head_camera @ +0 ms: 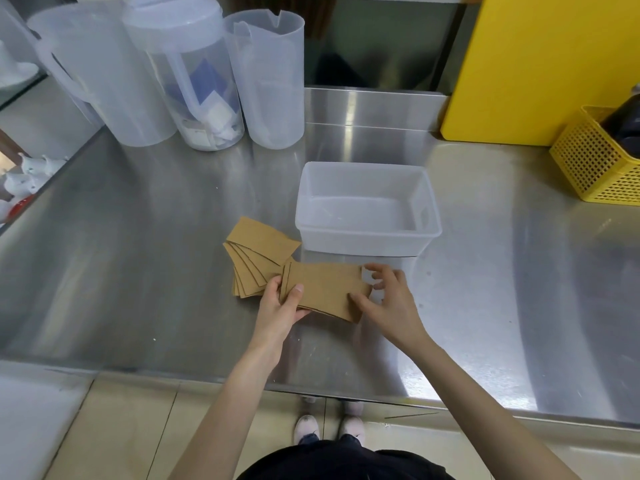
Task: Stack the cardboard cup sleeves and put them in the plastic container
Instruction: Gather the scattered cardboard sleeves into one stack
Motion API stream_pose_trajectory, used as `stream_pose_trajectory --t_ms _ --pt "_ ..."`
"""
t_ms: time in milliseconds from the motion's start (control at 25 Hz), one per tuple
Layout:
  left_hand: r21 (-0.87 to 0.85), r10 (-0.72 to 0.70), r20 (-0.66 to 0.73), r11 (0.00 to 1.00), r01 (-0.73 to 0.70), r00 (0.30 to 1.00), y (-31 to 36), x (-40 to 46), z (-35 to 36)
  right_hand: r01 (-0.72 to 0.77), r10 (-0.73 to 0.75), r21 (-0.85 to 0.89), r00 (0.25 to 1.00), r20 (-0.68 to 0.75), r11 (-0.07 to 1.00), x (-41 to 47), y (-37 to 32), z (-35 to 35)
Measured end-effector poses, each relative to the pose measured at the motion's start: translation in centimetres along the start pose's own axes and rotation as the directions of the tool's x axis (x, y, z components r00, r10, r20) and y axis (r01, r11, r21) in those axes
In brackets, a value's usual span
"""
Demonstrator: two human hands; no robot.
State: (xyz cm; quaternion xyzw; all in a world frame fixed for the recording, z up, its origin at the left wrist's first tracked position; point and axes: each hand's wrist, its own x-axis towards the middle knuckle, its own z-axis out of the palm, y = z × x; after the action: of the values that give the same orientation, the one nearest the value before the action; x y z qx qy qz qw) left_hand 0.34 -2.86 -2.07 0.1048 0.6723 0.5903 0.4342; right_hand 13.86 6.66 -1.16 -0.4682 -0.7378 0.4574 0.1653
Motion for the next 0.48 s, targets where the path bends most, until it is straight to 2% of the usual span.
stream_pose_trajectory --t_ms 120,200,360,480 --pt "-0.006 0.017 0.064 1.000 -0.017 0.998 -0.3 -0.2 0.4 -0.186 0.158 0.226 0.978 0.137 0.956 -0.4 0.6 -0.6" --pt "0.024 0.035 0.123 0.999 -0.038 0.992 -0.6 -0.3 0.8 -0.191 0.154 0.272 0.976 0.154 0.943 -0.5 1.4 -0.8" --pt "0.194 0.081 0.206 0.973 -0.122 0.975 -1.7 0.0 1.3 -0.088 0.088 0.197 0.996 0.009 0.976 -0.7 2.9 -1.0" --pt "0.323 0.129 0.231 0.925 -0.201 0.964 -2.1 0.4 1.6 -0.024 0.029 0.101 0.998 -0.048 0.995 -0.9 3.3 -1.4"
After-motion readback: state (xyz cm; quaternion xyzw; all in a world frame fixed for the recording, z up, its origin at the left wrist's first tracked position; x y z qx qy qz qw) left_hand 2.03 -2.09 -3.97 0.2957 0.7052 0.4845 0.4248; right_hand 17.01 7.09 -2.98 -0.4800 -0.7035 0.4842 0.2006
